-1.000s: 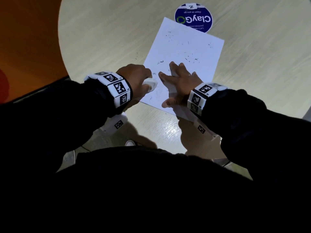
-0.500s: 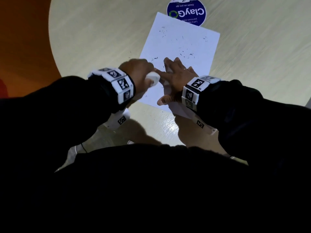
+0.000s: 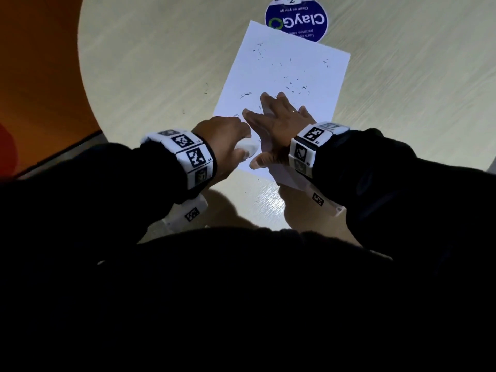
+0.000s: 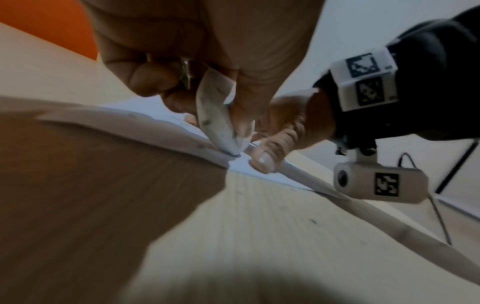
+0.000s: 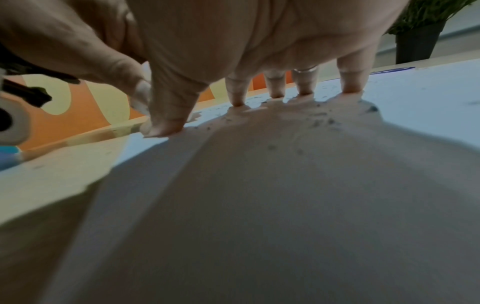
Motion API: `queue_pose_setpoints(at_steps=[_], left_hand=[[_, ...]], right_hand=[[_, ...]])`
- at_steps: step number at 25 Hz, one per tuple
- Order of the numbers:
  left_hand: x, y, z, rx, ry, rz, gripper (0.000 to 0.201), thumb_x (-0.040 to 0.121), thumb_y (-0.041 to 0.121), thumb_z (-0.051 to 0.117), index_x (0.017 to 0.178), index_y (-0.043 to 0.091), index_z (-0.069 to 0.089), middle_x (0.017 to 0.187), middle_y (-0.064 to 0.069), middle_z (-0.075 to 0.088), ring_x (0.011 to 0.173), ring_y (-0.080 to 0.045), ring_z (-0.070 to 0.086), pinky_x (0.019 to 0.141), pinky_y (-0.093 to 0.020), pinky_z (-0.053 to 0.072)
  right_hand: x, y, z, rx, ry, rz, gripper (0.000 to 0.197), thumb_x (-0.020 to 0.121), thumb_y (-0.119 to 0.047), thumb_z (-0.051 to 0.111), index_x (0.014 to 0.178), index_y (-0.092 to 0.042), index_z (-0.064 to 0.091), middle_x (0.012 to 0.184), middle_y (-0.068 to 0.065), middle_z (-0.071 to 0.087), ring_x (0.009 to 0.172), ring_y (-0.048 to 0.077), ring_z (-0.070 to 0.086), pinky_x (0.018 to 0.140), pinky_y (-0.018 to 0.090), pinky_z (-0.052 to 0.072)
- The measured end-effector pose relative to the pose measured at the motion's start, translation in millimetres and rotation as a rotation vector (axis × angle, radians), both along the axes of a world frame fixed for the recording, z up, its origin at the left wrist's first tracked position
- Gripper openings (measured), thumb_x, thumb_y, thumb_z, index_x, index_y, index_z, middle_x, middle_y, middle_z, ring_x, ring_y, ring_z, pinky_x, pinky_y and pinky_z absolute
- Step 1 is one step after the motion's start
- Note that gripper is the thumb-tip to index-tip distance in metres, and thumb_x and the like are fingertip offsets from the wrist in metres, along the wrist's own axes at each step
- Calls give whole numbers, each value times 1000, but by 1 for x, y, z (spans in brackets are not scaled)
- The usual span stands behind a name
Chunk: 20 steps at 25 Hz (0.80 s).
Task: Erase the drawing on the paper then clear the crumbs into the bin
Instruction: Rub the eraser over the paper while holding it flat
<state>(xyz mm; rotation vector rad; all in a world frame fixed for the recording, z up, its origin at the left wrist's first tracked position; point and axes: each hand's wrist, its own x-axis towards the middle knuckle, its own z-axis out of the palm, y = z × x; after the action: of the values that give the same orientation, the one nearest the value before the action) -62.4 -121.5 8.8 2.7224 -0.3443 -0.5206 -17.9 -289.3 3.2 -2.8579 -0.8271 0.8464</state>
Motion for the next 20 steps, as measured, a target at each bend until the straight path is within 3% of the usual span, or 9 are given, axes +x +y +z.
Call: queue_pose_setpoints(at_steps=[5,10,13,15,18,20], left_hand=[[20,5,4,22,-64,138,22,86,29,54,99,13,61,95,-4,61,89,-28,57,70,-33,40],[7,-2,-1,-19,-20,26,19,88,31,54,100,16,58,93,1,54,86,-23,51,70,-29,32],[21,2,2,52,-103,84,22,87,31,55,100,14,60,93,-1,57,89,-27,55,69,-31,35],[11,-2,-1,33,-49,30,20,87,31,56,99,15,60,93,0,57,88,-24,54,70,-31,35],[6,-5,1,33,-15,-9,15,85,30,52,86,15,55,84,-2,57,81,-26,55,64,-30,34],[18,-3,5,84,-69,43,23,84,32,49,87,10,56,84,-6,56,79,-28,53,60,-30,30]], right_hand=[[2,2,-5,4,-5,4,107,65,-68,69,149,-41,7,157,3,-2,145,29,-5,111,62,15],[1,1,0,14,6,-14,104,68,-63,70,149,-39,9,157,1,-3,145,29,-9,112,61,12],[0,2,-1,6,-5,6,105,69,-64,69,149,-40,7,157,2,-3,145,29,-8,111,61,14],[2,0,-2,-1,-6,0,105,67,-66,68,149,-40,8,157,1,-4,145,29,-8,112,61,14],[2,0,-3,1,-6,2,105,67,-66,69,149,-40,9,157,1,-4,145,28,-8,112,61,13],[1,1,-5,11,-14,8,107,65,-65,71,148,-41,9,156,2,-1,145,29,-6,111,61,15]])
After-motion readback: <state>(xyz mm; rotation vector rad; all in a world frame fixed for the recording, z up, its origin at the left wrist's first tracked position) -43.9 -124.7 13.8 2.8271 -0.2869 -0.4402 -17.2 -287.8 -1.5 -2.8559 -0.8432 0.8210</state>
